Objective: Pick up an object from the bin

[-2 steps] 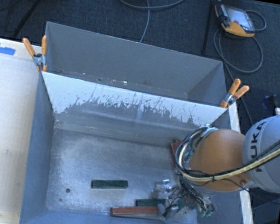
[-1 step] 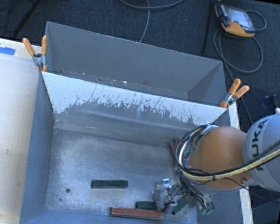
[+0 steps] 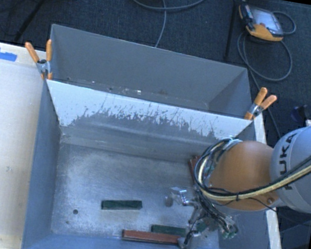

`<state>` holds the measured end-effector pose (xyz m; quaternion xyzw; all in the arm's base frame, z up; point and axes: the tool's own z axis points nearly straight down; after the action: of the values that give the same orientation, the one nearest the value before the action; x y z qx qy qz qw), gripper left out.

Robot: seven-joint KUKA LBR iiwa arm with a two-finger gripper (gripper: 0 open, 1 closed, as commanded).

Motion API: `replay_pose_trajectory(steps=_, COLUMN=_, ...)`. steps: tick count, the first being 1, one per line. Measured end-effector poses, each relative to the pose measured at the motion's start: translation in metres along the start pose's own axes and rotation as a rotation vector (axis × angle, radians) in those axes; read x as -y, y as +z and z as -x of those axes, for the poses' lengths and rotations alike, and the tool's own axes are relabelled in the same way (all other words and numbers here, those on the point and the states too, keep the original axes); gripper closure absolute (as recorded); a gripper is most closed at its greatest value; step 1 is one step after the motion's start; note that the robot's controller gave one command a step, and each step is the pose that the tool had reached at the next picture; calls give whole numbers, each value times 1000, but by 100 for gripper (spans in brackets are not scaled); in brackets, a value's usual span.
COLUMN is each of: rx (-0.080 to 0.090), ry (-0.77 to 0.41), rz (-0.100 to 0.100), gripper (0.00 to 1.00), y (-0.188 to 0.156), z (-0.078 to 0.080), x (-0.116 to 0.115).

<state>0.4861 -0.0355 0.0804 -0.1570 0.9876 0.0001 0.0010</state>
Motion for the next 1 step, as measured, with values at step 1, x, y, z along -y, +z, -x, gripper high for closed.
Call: replay_pose_trajectory(steps=1, rx=-1, ry=-1, rz=0, gripper=100, y=0, z=0, x=0)
